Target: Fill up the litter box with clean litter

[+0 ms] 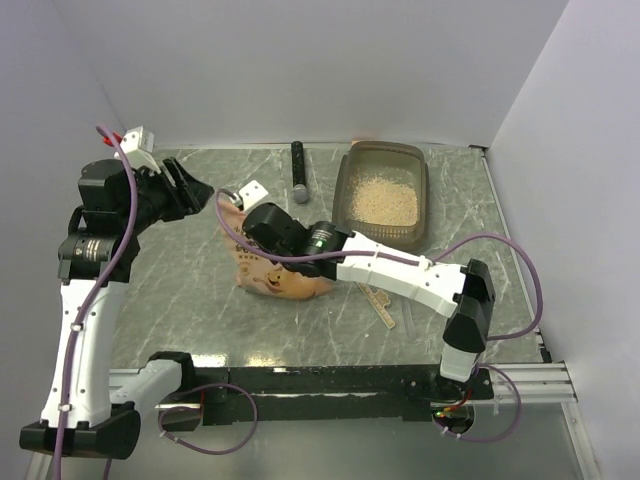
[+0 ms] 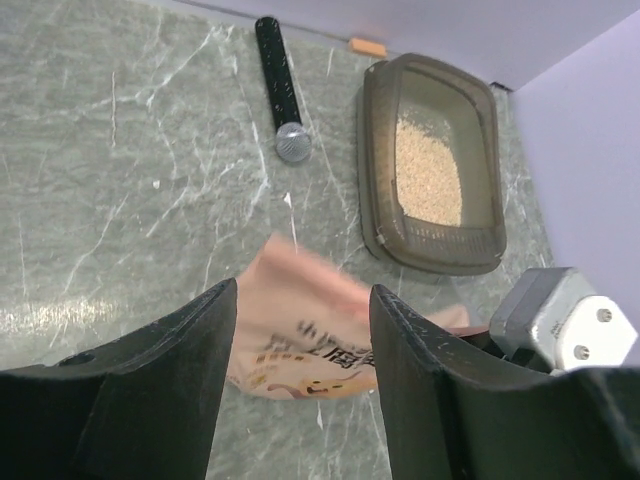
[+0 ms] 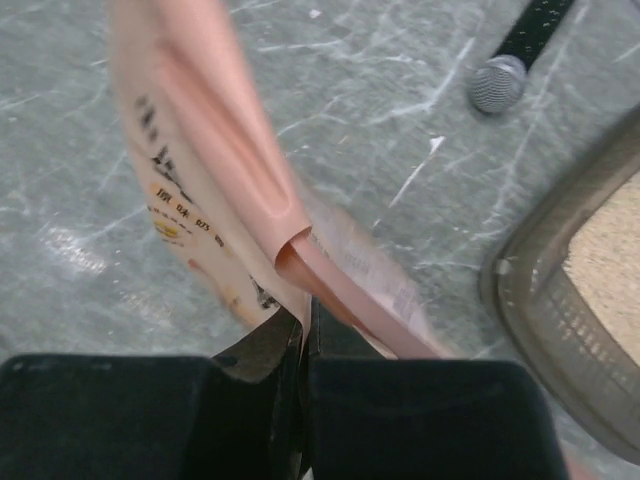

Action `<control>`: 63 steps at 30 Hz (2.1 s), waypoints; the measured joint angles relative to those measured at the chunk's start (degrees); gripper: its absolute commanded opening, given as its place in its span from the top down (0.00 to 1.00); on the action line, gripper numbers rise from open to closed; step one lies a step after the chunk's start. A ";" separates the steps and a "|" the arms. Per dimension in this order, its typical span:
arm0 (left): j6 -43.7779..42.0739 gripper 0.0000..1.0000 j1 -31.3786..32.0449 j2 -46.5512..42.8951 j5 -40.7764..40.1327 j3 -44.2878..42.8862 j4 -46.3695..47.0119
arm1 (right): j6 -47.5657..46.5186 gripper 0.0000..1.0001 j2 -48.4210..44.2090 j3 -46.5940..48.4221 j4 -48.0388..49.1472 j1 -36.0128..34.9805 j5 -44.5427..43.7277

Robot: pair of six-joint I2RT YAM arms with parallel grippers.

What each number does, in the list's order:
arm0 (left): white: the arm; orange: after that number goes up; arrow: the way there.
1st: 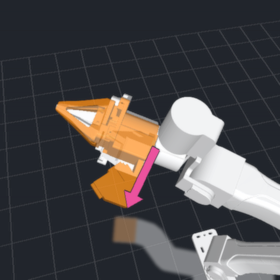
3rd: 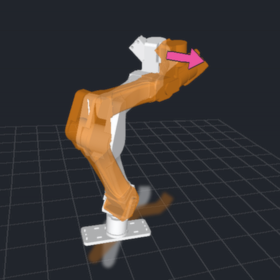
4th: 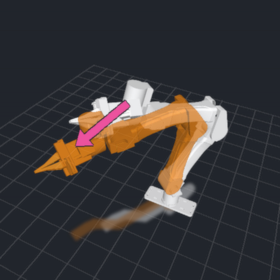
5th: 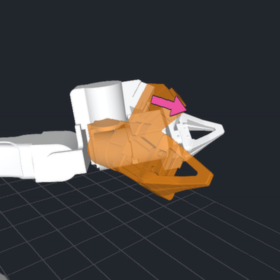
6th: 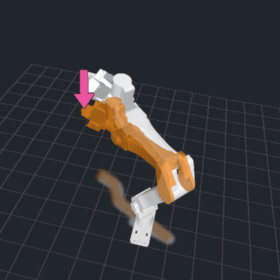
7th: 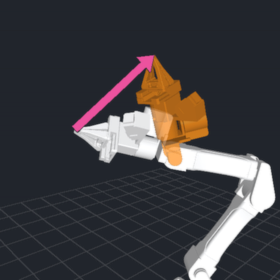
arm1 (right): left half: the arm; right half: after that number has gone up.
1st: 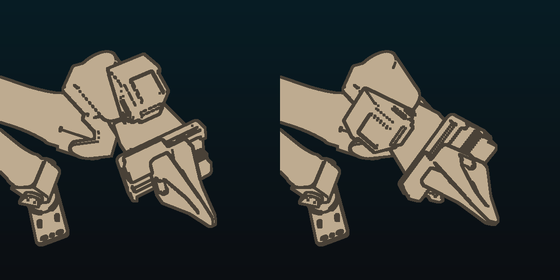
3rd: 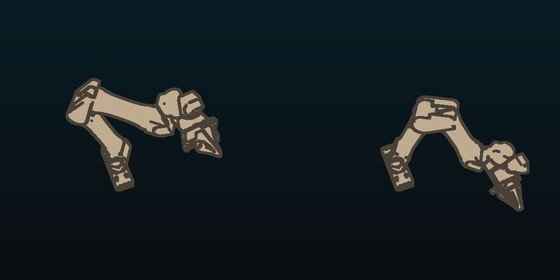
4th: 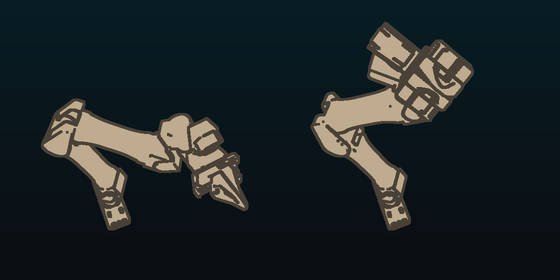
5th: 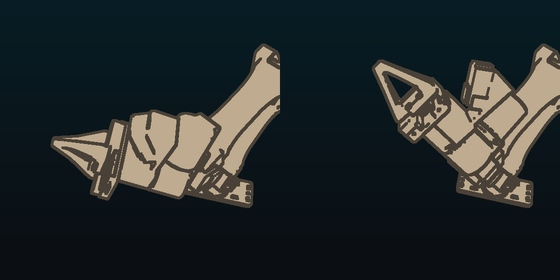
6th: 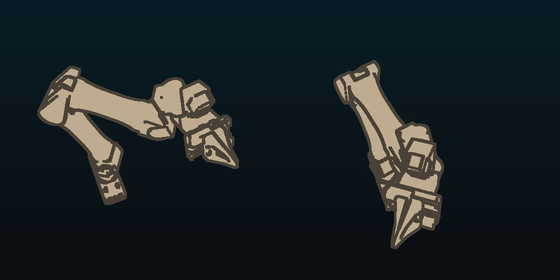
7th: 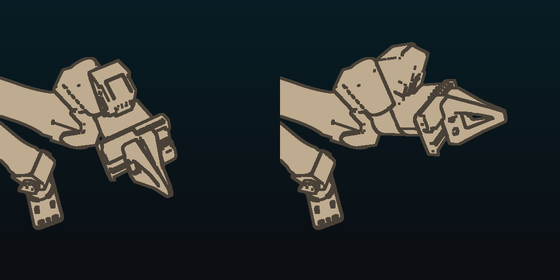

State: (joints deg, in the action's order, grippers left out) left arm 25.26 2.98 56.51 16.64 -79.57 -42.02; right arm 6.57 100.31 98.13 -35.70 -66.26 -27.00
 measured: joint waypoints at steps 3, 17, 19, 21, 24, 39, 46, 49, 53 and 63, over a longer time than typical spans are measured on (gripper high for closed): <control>-0.15 0.39 0.00 0.02 0.02 1.40 -0.07 | -0.87 1.00 1.53 2.75 -3.10 -0.17 -2.08; -3.61 0.33 0.72 -2.14 10.12 11.98 6.03 | -5.29 1.00 -13.25 -17.14 7.87 -1.09 9.07; -3.63 0.34 0.85 -1.38 12.09 11.10 6.10 | -7.78 1.00 -16.13 -20.26 8.96 -1.09 11.69; -4.04 0.32 0.96 0.11 13.97 8.46 5.49 | -10.75 1.00 -18.53 -22.71 9.46 -1.03 14.86; -5.97 0.31 1.70 1.70 16.59 4.37 5.11 | -15.37 1.00 -20.46 -24.20 9.31 -0.94 19.54; -32.83 0.26 16.17 -6.05 28.96 13.25 4.09 | -28.76 1.00 -32.06 -31.15 1.44 -0.02 41.18; -34.62 0.24 18.78 -12.09 34.01 19.65 9.75 | -28.74 1.00 -38.77 -34.84 -2.86 -0.02 45.07; -33.94 0.23 19.89 -12.83 35.76 20.94 12.55 | -28.52 1.00 -38.80 -35.43 -1.84 0.00 45.44; -31.82 0.22 21.16 -12.83 37.62 22.18 14.93 | -28.26 1.00 -38.16 -35.63 -0.68 0.04 45.55; -28.83 0.20 27.91 -11.96 37.44 23.47 14.56 | -27.47 1.00 -35.01 -35.34 1.73 0.26 45.77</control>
State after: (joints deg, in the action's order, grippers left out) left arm -3.57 30.89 44.56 54.08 -56.10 -27.46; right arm -20.91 65.30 62.78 -33.98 -66.00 18.76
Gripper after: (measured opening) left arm 0.801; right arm 0.007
